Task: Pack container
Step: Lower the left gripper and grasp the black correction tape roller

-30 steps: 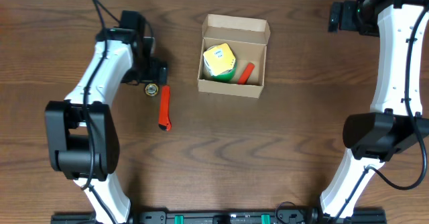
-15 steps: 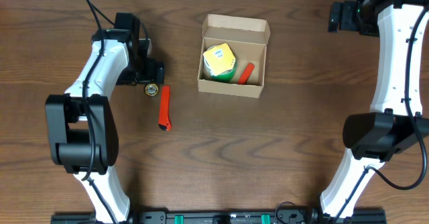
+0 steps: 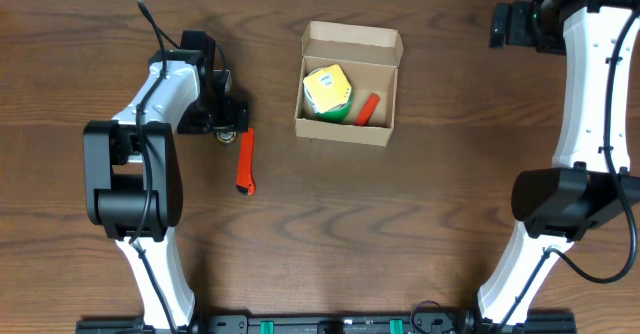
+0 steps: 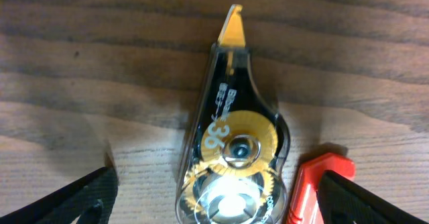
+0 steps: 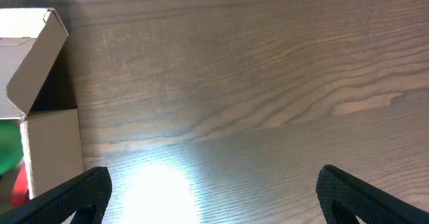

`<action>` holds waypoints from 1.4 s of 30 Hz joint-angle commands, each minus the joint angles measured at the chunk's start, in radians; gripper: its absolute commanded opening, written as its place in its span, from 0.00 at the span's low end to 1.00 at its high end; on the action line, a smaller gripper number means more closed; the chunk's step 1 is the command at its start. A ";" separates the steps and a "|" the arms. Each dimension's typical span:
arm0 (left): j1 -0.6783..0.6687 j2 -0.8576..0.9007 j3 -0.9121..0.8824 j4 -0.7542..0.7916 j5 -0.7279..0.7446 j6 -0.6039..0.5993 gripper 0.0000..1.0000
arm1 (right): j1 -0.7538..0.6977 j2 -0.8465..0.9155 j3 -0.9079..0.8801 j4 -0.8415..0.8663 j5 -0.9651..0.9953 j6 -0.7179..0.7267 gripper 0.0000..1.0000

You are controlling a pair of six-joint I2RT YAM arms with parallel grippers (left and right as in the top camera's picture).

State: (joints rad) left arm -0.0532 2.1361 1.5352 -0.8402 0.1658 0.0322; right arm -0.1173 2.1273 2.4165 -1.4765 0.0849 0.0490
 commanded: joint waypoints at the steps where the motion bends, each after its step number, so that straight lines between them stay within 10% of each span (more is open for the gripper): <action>1: 0.000 0.019 0.005 0.000 0.000 0.017 0.98 | 0.003 0.006 0.000 -0.001 0.000 0.010 0.99; 42: 0.000 0.036 0.006 0.018 -0.077 -0.009 0.86 | 0.003 0.006 0.000 -0.001 0.000 0.010 0.99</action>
State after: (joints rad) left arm -0.0536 2.1433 1.5352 -0.8116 0.1081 0.0265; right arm -0.1173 2.1273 2.4165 -1.4765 0.0849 0.0490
